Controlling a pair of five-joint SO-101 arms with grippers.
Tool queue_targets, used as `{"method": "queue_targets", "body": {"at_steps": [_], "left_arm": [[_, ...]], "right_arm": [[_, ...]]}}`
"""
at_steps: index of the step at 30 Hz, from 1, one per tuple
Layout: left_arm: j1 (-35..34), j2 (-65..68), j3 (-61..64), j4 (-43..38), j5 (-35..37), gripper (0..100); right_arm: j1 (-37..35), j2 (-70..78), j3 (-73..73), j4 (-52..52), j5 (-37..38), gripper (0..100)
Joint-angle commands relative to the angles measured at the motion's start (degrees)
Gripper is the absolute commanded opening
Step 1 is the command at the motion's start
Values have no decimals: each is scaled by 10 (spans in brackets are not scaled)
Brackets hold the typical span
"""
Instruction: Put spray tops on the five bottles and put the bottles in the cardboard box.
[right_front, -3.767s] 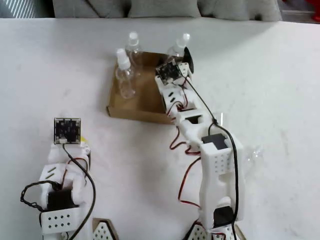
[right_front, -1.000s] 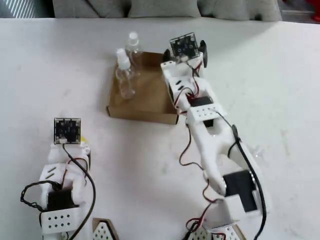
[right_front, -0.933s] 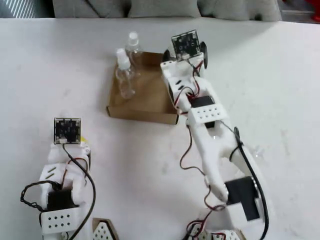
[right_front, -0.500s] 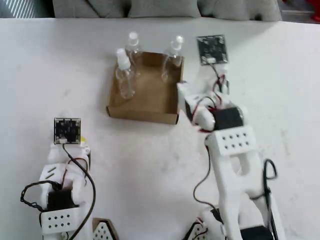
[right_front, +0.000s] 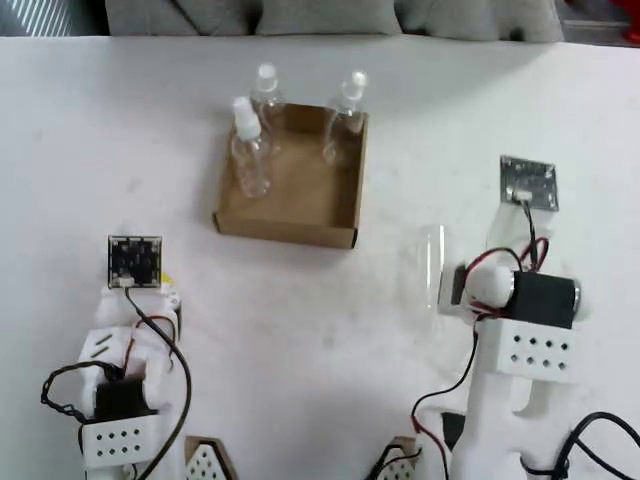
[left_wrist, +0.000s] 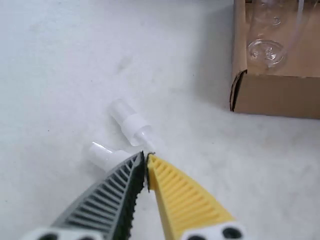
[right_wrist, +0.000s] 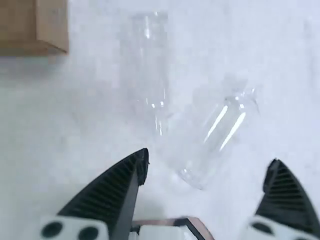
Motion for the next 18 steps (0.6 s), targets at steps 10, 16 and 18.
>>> {"method": "queue_targets", "body": {"at_steps": [10,16,18], "left_arm": [[5,-4,-4,-7,-4,24],[5,-4,-4,-7,-4,24],[5,-4,-4,-7,-4,24]], "right_arm": [[58,-6,146,-109,150,17],[52,-5,149,-206,150,18],[36,-4,149,-232,150,18]]}}
